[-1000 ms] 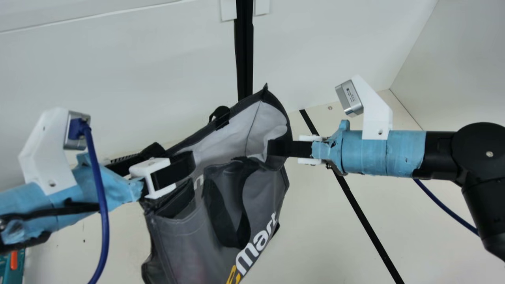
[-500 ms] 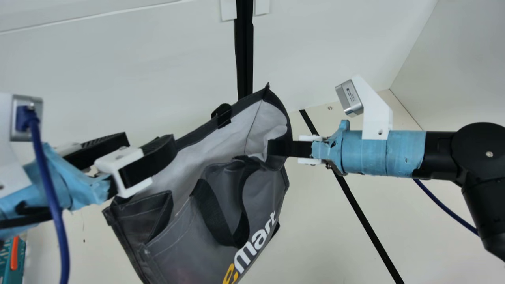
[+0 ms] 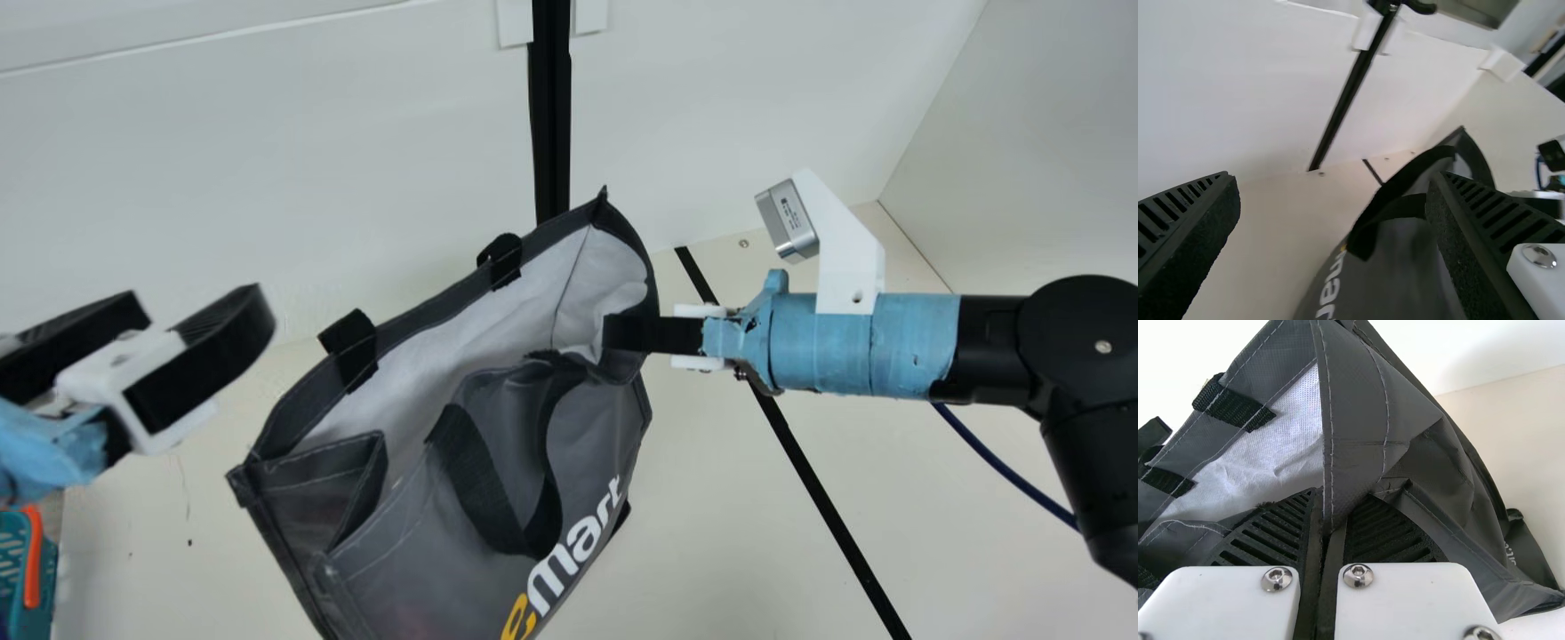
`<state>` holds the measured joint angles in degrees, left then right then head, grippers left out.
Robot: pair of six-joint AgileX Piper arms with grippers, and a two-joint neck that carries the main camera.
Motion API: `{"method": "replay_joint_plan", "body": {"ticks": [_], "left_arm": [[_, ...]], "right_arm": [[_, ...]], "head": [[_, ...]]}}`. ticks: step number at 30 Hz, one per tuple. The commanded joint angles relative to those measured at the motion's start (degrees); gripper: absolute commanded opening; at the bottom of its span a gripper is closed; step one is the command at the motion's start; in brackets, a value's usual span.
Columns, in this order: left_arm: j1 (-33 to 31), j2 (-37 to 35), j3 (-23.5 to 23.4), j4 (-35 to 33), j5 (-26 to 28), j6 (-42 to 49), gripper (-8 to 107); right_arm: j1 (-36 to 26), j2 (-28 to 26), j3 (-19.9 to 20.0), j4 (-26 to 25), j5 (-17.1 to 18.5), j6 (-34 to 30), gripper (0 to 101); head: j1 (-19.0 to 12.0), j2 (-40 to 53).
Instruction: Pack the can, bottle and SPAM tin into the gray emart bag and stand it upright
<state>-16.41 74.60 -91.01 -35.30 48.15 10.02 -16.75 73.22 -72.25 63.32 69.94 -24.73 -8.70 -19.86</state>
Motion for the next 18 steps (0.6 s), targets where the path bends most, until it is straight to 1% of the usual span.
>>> {"method": "replay_joint_plan", "body": {"ticks": [1, 11, 18], "left_arm": [[0.46, -0.88, 0.47, 7.25, -0.31, -3.36, 90], [2.13, -4.00, 4.16, 31.07, 0.03, -16.97, 90], [0.79, -5.31, 8.80, 46.07, 0.94, -25.87, 90]], "right_arm": [[0.00, 0.00, 0.00, 0.00, 0.00, 0.00, 0], [0.00, 0.00, 0.00, 0.00, 0.00, 0.00, 0], [0.00, 0.00, 0.00, 0.00, 0.00, 0.00, 0]], "head": [[-1.30, -0.14], [-1.30, -0.14], [-1.30, -0.14]]}}
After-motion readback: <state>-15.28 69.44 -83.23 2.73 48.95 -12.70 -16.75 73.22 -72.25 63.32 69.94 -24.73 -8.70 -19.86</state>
